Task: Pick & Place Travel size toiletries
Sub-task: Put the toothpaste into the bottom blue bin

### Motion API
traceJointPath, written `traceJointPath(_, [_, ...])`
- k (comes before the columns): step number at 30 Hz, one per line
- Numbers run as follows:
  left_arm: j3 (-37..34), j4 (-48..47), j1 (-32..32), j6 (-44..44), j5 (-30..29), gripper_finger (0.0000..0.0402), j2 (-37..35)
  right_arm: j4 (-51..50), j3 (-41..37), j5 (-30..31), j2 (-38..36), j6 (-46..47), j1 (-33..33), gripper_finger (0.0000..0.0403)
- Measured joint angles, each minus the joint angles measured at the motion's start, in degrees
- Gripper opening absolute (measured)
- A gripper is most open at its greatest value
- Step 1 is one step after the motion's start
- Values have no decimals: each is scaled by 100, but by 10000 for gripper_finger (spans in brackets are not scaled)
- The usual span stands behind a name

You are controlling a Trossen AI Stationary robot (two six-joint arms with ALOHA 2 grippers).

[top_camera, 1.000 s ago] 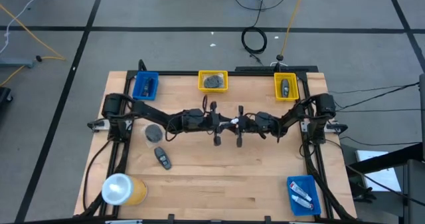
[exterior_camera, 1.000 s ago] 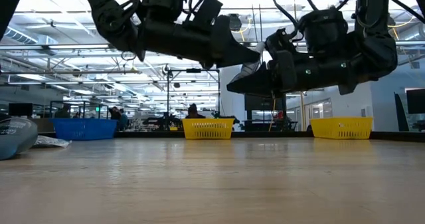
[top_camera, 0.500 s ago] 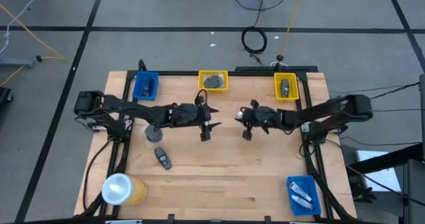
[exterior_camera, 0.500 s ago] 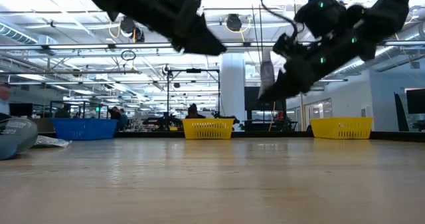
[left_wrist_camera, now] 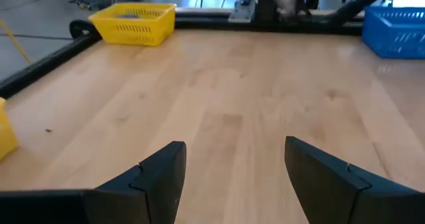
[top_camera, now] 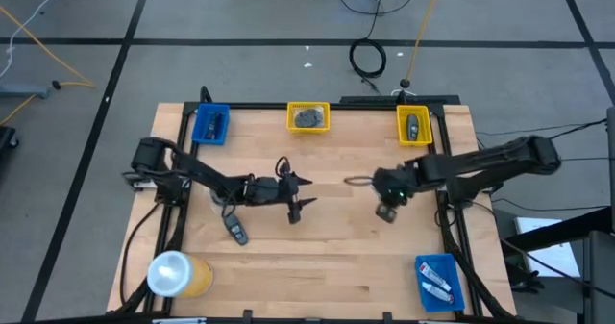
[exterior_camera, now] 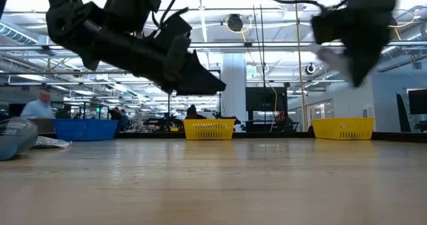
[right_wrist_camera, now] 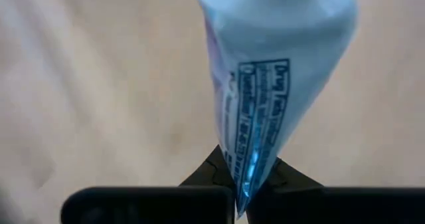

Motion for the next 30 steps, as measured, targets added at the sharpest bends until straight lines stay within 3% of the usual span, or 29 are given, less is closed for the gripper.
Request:
traceJointPath(4, [96,140,-74,75,-1,253,285,-1025,118,-1240,10,1579,809,0])
traceJointPath(8, [103,93,-117,74,-1,253,331,-1054,125,-2212,17,3605,2006,0])
traceJointPath(10, [103,103,-154,57,-1,253,331,-706,125,-2425,24,4672,2650,0])
traceJointPath(15, [105,139,-250,57,-2,253,331,494,127,-2289,111,6908,4077,0])
traceJointPath(22, [107,284,-290,161,-1,253,331,1986,-384,-2552,286,8409,4876,0])
traceJointPath(27, [109,356,-280,201,-3,253,331,2478,-890,-2560,345,8558,4928,0])
traceJointPath(30, [109,354,-234,205,-3,253,331,2681,-1111,-2879,345,8760,4924,4])
